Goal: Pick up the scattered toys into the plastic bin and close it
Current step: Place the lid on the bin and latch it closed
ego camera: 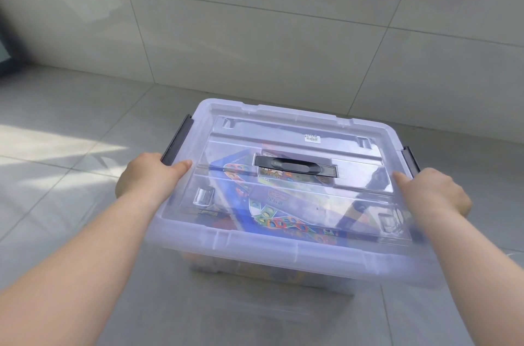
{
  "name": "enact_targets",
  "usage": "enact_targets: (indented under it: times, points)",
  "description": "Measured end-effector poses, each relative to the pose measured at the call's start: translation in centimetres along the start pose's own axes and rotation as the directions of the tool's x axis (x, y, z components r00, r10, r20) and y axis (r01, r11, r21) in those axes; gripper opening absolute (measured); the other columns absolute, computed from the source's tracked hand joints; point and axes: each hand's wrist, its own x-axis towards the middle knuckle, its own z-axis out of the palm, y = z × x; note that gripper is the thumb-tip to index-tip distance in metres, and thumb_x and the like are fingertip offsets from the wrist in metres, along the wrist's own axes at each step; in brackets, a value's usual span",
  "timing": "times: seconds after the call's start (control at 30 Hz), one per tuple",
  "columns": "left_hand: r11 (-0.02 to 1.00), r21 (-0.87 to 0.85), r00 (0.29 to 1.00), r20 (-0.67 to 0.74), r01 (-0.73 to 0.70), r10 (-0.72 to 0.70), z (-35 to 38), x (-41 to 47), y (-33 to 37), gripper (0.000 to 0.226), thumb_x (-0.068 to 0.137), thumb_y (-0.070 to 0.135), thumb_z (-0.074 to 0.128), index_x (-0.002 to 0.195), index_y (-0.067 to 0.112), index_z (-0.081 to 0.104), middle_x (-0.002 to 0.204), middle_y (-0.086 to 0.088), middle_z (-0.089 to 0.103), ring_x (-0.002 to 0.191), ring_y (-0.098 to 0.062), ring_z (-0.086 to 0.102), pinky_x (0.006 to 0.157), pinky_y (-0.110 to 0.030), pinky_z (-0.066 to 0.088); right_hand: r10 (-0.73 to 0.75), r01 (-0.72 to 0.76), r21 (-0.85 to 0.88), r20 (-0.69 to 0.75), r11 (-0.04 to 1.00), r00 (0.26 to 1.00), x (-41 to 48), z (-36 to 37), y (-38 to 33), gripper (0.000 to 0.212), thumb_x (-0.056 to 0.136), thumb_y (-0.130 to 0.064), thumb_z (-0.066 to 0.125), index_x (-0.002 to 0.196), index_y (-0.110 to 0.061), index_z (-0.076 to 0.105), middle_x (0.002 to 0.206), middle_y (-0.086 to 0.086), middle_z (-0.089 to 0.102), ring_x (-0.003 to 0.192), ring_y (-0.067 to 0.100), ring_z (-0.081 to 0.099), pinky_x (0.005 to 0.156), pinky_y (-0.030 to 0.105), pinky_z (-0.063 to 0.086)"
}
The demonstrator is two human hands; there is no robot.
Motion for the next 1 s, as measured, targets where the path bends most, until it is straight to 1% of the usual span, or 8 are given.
enact_targets:
  times: [0.1,0.17,0.27,0.43,0.53,0.6,0.83,1.0]
  points:
    - [0.999,-0.014,0.999,0.025,-0.032,0.032,0.0,0.1,0.0,0.038,0.086,0.037,0.056,0.11,0.007,0.059,0.097,-0.013,0.059,0.086,-0.03,0.051,0.073,-0.031,0.038,-0.019,0.016,0.053,0.064,0.998,0.998,0.1,-0.2,0.3,0.045,0.094,-0.038,0.043,0.116,0.002,0.049,0.106,0.021,0.057,0.098,0.036,0.055,0.072,0.032,0.035]
    - [0.989,-0.149,0.995,0.097,-0.012,0.027,0.0,0.2,-0.3,0.045,0.085,0.032,0.059,0.124,0.009,0.05,0.118,-0.012,0.058,0.1,-0.031,0.054,0.082,-0.034,0.04,-0.068,0.029,0.204,0.188,0.979,0.98,0.3,-0.6,1.1,0.039,0.093,-0.033,0.045,0.115,-0.001,0.045,0.089,0.013,0.052,0.079,0.029,0.053,0.067,0.03,0.037]
    - [0.938,-0.342,0.979,0.204,0.044,0.028,-0.1,0.4,-0.8,0.038,0.084,0.023,0.062,0.118,0.008,0.054,0.115,-0.013,0.061,0.094,-0.03,0.058,0.082,-0.034,0.044,-0.12,-0.067,0.441,0.382,0.895,0.916,-0.2,-1.4,2.4,0.025,0.092,-0.025,0.053,0.107,-0.006,0.046,0.077,0.008,0.052,0.059,0.024,0.052,0.052,0.028,0.038]
    - [0.907,-0.416,0.971,0.238,0.068,0.036,-0.8,-1.2,-1.7,0.024,0.085,0.014,0.061,0.108,0.008,0.058,0.09,-0.009,0.061,0.074,-0.027,0.056,0.067,-0.031,0.044,-0.094,-0.135,0.489,0.415,0.862,0.905,-1.2,-1.3,4.1,0.021,0.09,-0.021,0.056,0.106,-0.006,0.052,0.08,0.011,0.055,0.064,0.028,0.053,0.056,0.031,0.045]
    - [0.862,-0.44,0.912,0.406,0.252,-0.059,-2.5,-3.2,-2.0,0.009,0.085,0.001,0.056,0.086,0.01,0.058,0.073,-0.009,0.057,0.06,-0.023,0.052,0.053,-0.029,0.039,-0.035,-0.253,0.451,0.539,0.856,0.841,-2.8,-2.5,4.9,0.004,0.089,-0.008,0.056,0.09,-0.006,0.053,0.073,0.013,0.055,0.06,0.028,0.051,0.051,0.033,0.046]
    - [0.84,-0.408,0.87,0.473,0.359,-0.142,-3.6,-4.7,-2.7,0.015,0.083,-0.004,0.055,0.078,0.01,0.056,0.072,-0.01,0.056,0.06,-0.025,0.052,0.053,-0.029,0.04,0.023,-0.339,0.446,0.577,0.828,0.816,-4.3,-3.5,5.5,0.009,0.087,-0.001,0.055,0.095,-0.005,0.052,0.074,0.013,0.055,0.062,0.028,0.051,0.057,0.035,0.045]
    - [0.799,-0.367,0.837,0.467,0.476,-0.284,-13.6,-12.1,-1.4,0.016,0.081,-0.005,0.058,0.081,0.011,0.058,0.079,-0.01,0.06,0.073,-0.03,0.056,0.072,-0.038,0.046,0.061,-0.403,0.491,0.574,0.773,0.816,-10.3,-12.6,6.2,0.017,0.083,0.003,0.056,0.098,-0.005,0.055,0.085,0.013,0.057,0.079,0.031,0.052,0.067,0.036,0.04]
    - [0.821,-0.399,0.869,0.446,0.409,-0.216,-26.1,-16.1,7.1,0.02,0.082,-0.006,0.056,0.096,0.008,0.056,0.076,-0.006,0.058,0.065,-0.025,0.053,0.057,-0.03,0.043,0.075,-0.445,0.553,0.565,0.704,0.821,-15.2,-25.8,5.4,0.017,0.083,0.006,0.054,0.078,-0.01,0.056,0.075,0.008,0.055,0.069,0.027,0.05,0.06,0.03,0.039]
